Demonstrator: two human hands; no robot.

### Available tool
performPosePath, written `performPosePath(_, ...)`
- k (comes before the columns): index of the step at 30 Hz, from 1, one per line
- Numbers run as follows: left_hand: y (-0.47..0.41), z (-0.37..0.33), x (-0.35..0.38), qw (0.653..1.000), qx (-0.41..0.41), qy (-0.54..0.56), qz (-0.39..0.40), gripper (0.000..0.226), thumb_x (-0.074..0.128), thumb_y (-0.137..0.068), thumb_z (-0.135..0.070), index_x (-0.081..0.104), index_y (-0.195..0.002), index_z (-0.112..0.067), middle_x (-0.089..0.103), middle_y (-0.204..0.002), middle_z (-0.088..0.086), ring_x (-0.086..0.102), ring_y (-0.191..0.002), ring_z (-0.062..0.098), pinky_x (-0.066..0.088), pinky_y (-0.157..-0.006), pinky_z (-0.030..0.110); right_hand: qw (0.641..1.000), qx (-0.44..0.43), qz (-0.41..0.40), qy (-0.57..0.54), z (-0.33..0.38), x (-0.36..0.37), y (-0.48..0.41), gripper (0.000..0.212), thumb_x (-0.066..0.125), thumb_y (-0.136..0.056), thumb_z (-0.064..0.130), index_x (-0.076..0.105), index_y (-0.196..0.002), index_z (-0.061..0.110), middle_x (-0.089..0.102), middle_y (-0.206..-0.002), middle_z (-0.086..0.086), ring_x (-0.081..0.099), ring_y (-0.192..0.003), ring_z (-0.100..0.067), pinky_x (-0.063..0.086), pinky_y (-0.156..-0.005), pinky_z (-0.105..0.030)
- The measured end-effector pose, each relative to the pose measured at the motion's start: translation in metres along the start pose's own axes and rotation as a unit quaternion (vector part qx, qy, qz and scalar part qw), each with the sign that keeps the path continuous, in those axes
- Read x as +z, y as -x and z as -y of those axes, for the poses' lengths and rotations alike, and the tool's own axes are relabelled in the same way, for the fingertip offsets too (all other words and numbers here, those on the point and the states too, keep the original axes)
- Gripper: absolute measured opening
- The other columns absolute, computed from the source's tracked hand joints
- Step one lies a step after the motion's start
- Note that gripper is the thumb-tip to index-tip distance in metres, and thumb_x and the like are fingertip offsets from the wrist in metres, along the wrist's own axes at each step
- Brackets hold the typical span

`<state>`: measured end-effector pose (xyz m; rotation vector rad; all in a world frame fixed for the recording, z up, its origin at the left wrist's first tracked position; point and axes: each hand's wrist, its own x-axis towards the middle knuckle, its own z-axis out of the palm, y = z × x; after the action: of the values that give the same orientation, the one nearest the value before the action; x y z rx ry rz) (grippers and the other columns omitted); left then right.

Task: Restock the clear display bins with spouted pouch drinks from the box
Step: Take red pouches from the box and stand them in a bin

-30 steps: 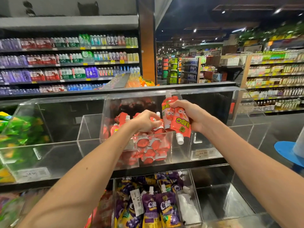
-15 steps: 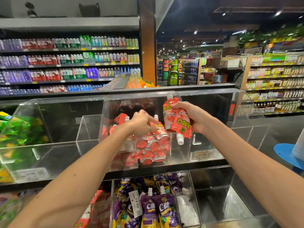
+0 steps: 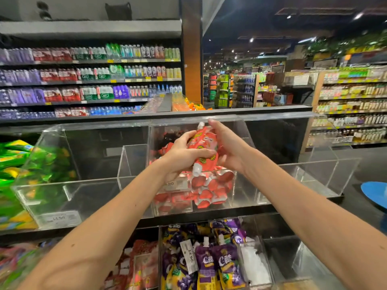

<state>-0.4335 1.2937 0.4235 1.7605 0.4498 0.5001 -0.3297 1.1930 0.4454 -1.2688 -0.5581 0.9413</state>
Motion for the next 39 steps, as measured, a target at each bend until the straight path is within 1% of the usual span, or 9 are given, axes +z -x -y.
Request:
performPosePath(2, 0.005, 0.008, -0.007, 0.999, -0.006, 0.047, -0.016, 0.087, 0.086, -0.074, -0.023, 0.038, -0.147, -0.023, 0.065, -0.122, 0.009, 0.074, -0.093, 0.020, 0.060, -0.071, 0.032, 0.997, -0.052, -0.019, 0.044, -0.014, 0.006, 0.007, 0.058, 0.065, -0.088, 0.042, 0.052, -0.133, 0.008, 0.071, -0.102, -0.007, 0.071, -0.076, -0.021, 0.059, -0.058, -0.031)
performPosePath(4, 0.008, 0.014, -0.011, 0.996, -0.013, 0.081, -0.042, 0.077, 0.082, -0.079, -0.021, 0.041, -0.145, -0.021, 0.064, -0.122, 0.009, 0.073, -0.086, 0.017, 0.057, -0.059, 0.026, 0.976, -0.143, -0.081, 0.141, -0.033, 0.008, 0.017, 0.068, 0.065, -0.088, 0.039, 0.033, -0.147, 0.023, 0.064, -0.118, -0.005, 0.070, -0.093, -0.019, 0.061, -0.080, -0.039)
performPosePath(7, 0.007, 0.018, -0.021, 0.985, -0.047, 0.161, -0.030, 0.065, 0.077, -0.086, -0.022, 0.045, -0.141, -0.014, 0.067, -0.122, 0.014, 0.072, -0.074, 0.017, 0.052, -0.047, 0.025, 0.888, -0.292, -0.088, 0.343, -0.052, 0.006, 0.035, 0.044, 0.062, -0.094, 0.019, 0.048, -0.134, 0.029, 0.058, -0.123, 0.004, 0.062, -0.104, -0.011, 0.053, -0.098, -0.040)
performPosePath(10, 0.004, 0.019, -0.022, 0.984, -0.054, 0.167, -0.002, 0.065, 0.076, -0.085, -0.036, 0.048, -0.141, -0.018, 0.070, -0.117, 0.012, 0.070, -0.078, 0.019, 0.049, -0.048, 0.026, 0.766, -0.361, -0.105, 0.522, -0.061, 0.010, 0.040, 0.059, 0.072, -0.083, 0.014, 0.050, -0.137, 0.020, 0.043, -0.145, 0.002, 0.046, -0.129, -0.016, 0.039, -0.110, -0.030)
performPosePath(17, 0.005, -0.004, -0.003, 0.965, -0.077, 0.246, 0.050, 0.058, 0.037, -0.098, -0.064, 0.068, -0.090, -0.016, 0.064, -0.069, 0.003, 0.055, -0.053, 0.013, 0.042, -0.046, 0.024, 0.601, -0.448, -0.191, 0.634, -0.029, 0.006, 0.033, 0.038, 0.071, -0.089, 0.029, 0.063, -0.123, 0.013, 0.063, -0.124, -0.012, 0.068, -0.094, -0.034, 0.053, -0.077, -0.042)
performPosePath(22, -0.011, -0.008, 0.005, 0.984, -0.037, 0.158, -0.074, 0.011, 0.043, -0.105, -0.021, 0.054, -0.107, -0.020, 0.057, -0.072, 0.002, 0.051, -0.036, 0.006, 0.043, -0.038, 0.021, 0.631, -0.457, -0.205, 0.592, 0.013, -0.025, 0.020, 0.022, 0.054, -0.101, 0.025, 0.066, -0.111, 0.010, 0.073, -0.091, -0.009, 0.068, -0.082, -0.031, 0.046, -0.067, -0.036)
performPosePath(30, -0.019, -0.014, 0.017, 0.982, -0.025, 0.130, -0.134, 0.030, 0.044, -0.102, -0.018, 0.053, -0.130, -0.026, 0.068, -0.098, 0.006, 0.064, -0.075, 0.020, 0.048, -0.040, 0.022, 0.679, -0.316, -0.158, 0.644, 0.046, -0.070, -0.013, 0.020, 0.051, -0.100, 0.029, 0.066, -0.106, 0.016, 0.052, -0.103, -0.005, 0.056, -0.090, -0.028, 0.036, -0.070, -0.031)
performPosePath(34, -0.026, -0.016, 0.026, 0.986, 0.005, 0.083, -0.145, 0.031, 0.049, -0.101, -0.017, 0.053, -0.130, -0.026, 0.066, -0.088, 0.004, 0.061, -0.060, 0.014, 0.045, -0.043, 0.023, 0.611, -0.285, -0.151, 0.722, 0.048, -0.075, -0.037, 0.015, 0.064, -0.090, 0.015, 0.051, -0.096, 0.021, 0.063, -0.110, -0.010, 0.063, -0.098, -0.033, 0.037, -0.069, -0.033)
performPosePath(39, -0.034, -0.015, 0.029, 0.988, 0.010, 0.050, -0.144, 0.033, 0.049, -0.101, -0.016, 0.052, -0.132, -0.026, 0.064, -0.094, 0.006, 0.060, -0.056, 0.014, 0.043, -0.039, 0.022, 0.518, -0.248, -0.134, 0.808, 0.054, -0.078, -0.067, 0.034, 0.057, -0.096, 0.012, 0.043, -0.127, 0.015, 0.062, -0.100, -0.012, 0.059, -0.087, -0.034, 0.038, -0.063, -0.038)
